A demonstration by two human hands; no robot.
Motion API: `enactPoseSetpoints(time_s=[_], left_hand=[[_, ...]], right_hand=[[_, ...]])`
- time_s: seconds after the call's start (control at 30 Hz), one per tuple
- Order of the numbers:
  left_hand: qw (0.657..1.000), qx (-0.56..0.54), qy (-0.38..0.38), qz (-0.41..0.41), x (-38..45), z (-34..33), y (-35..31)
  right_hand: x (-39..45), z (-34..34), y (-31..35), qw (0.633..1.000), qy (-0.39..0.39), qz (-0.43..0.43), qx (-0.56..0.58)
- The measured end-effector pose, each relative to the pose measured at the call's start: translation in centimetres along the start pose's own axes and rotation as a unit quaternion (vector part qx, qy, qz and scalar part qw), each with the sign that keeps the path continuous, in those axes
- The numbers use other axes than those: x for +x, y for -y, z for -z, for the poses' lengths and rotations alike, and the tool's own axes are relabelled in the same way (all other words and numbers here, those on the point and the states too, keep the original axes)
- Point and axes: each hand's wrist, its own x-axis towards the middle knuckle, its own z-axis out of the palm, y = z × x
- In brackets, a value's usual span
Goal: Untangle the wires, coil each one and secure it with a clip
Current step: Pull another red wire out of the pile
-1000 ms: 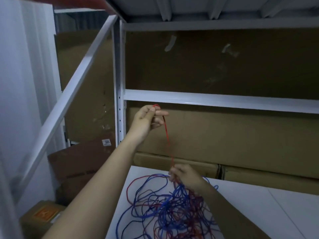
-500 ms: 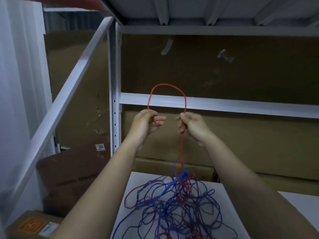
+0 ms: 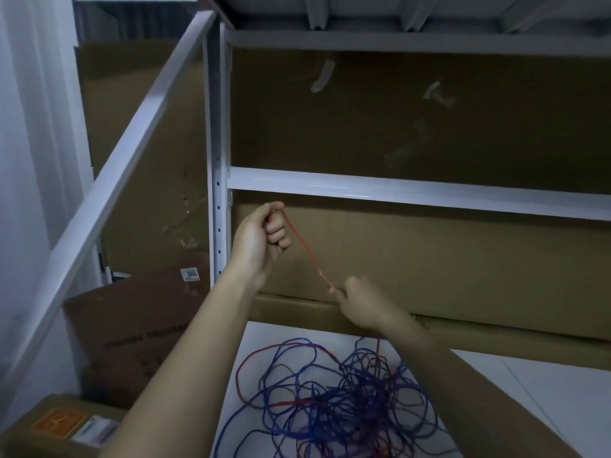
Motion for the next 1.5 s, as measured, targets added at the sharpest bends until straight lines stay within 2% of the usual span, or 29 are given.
enactPoseSetpoints(time_s=[0.1, 0.17, 0.23, 0.4, 0.57, 0.7, 0.8, 0.83, 0.9, 1.0, 1.13, 1.23, 1.33, 1.43, 1.5], left_hand=[[0.998, 0.052, -0.019, -0.014, 0.2, 0.7, 0.9], [0.995, 0.094, -0.029, -0.024, 0.6, 1.6, 1.6], [0.990, 0.130, -0.034, -0.027, 0.9, 2.4, 2.3], [0.961, 0.276, 0.007, -0.023, 1.2, 4.0, 4.0], [0.911, 0.404, 0.080, -0.005, 0.9, 5.2, 5.8], [0.893, 0.431, 0.128, 0.023, -0.6, 5.7, 7.4], [0.855, 0.490, 0.168, 0.016, -1.4, 6.2, 8.4], [0.854, 0.486, 0.183, 0.022, -1.7, 6.2, 8.7], [0.878, 0.432, 0.197, 0.060, -2.4, 5.7, 9.2], [0.912, 0.339, 0.201, 0.113, -3.6, 5.0, 9.4], [0.937, 0.242, 0.203, 0.150, -4.4, 4.9, 9.1], [0.962, 0.122, 0.148, 0.197, -4.9, 5.2, 8.6], [0.971, 0.036, 0.125, 0.202, -5.3, 5.6, 7.9], [0.977, 0.007, 0.121, 0.175, -5.8, 5.5, 7.3], [0.984, -0.049, 0.075, 0.154, -5.4, 5.5, 6.9]], right_hand=[[-1.8, -2.1, -0.3, 0.991, -0.025, 0.104, -0.080], [-2.8, -3.6, -0.6, 0.964, -0.109, 0.220, -0.099], [-3.5, -4.6, -1.2, 0.932, -0.168, 0.315, -0.067], [-3.9, -4.9, -2.2, 0.868, -0.296, 0.398, -0.043], [-3.4, -3.4, -1.9, 0.845, -0.382, 0.370, -0.051], [-2.5, -2.7, -1.7, 0.875, -0.381, 0.279, 0.103], [-1.8, -1.9, -1.3, 0.876, -0.397, 0.213, 0.174], [-1.6, -1.6, -1.1, 0.874, -0.400, 0.189, 0.199], [-1.0, -1.3, -0.9, 0.873, -0.391, 0.138, 0.257], [0.1, -0.9, -0.8, 0.876, -0.337, 0.072, 0.339], [1.1, -0.9, -1.0, 0.878, -0.281, 0.030, 0.386], [1.8, -2.0, -1.5, 0.904, -0.232, -0.005, 0.359], [2.0, -4.6, -2.3, 0.942, -0.137, -0.027, 0.304], [1.3, -7.0, -1.9, 0.960, -0.078, 0.005, 0.270], [0.6, -7.7, -1.0, 0.961, -0.047, 0.039, 0.268]])
